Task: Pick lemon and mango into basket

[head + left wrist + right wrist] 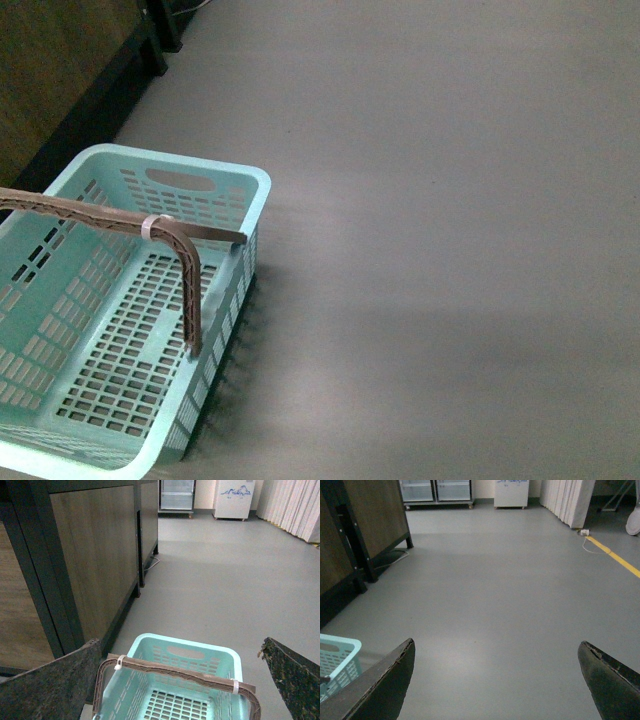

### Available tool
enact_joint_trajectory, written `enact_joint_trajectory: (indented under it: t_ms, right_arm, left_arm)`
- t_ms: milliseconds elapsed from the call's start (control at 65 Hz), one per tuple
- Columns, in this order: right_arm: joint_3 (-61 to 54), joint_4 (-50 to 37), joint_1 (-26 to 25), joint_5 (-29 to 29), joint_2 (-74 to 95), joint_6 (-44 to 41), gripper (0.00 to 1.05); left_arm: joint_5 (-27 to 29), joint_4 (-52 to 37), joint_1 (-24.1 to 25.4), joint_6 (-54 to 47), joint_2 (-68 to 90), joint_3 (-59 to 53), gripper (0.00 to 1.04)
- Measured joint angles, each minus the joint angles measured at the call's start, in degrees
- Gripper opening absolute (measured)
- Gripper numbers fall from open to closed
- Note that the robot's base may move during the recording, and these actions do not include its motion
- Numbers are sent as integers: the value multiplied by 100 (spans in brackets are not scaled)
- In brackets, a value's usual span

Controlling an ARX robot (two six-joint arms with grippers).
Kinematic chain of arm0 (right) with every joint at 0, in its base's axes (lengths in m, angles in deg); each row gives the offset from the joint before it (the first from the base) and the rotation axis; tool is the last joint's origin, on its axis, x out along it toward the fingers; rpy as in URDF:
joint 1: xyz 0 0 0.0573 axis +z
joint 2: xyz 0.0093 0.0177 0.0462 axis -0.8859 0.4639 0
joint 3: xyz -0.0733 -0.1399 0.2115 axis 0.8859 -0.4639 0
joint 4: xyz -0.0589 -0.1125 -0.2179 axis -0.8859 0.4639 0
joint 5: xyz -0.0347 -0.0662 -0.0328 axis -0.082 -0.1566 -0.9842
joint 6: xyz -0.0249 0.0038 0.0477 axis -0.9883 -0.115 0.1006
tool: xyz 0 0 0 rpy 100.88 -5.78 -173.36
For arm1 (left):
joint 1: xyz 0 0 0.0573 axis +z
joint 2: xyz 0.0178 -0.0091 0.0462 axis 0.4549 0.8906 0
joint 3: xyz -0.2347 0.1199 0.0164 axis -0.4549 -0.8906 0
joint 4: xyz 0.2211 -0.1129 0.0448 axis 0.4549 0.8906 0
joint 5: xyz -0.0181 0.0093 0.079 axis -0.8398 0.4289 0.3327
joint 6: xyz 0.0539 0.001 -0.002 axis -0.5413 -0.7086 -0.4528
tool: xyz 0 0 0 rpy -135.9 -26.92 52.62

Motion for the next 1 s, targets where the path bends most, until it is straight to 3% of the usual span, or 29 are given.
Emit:
enact_joint_trajectory:
  t_ms: [215, 292, 415, 615, 877, 1000]
  right_arm:
    - [0, 0, 0, 0, 0, 0, 96]
    - [0, 0, 0, 2, 0, 0, 96]
    - [0, 0, 0, 0, 0, 0, 96]
    - [0, 0, 0, 0, 0, 0, 96]
    - [0, 0, 0, 0, 0, 0, 96]
    - [0, 0, 0, 0, 0, 0, 96]
  left_arm:
    - [-37, 87, 17, 48, 44, 22, 98]
    - [-953, 1991, 262, 1353, 1163, 800, 98]
    - [-1532, 2168, 529, 2830, 1749, 1141, 98]
    - [-1829, 1071, 1106, 4610, 3436, 1355, 98]
    - [-1325, -1539, 1093, 5569, 6824, 1521, 98]
    - [-1108, -2361, 957, 5858, 8277, 1912, 98]
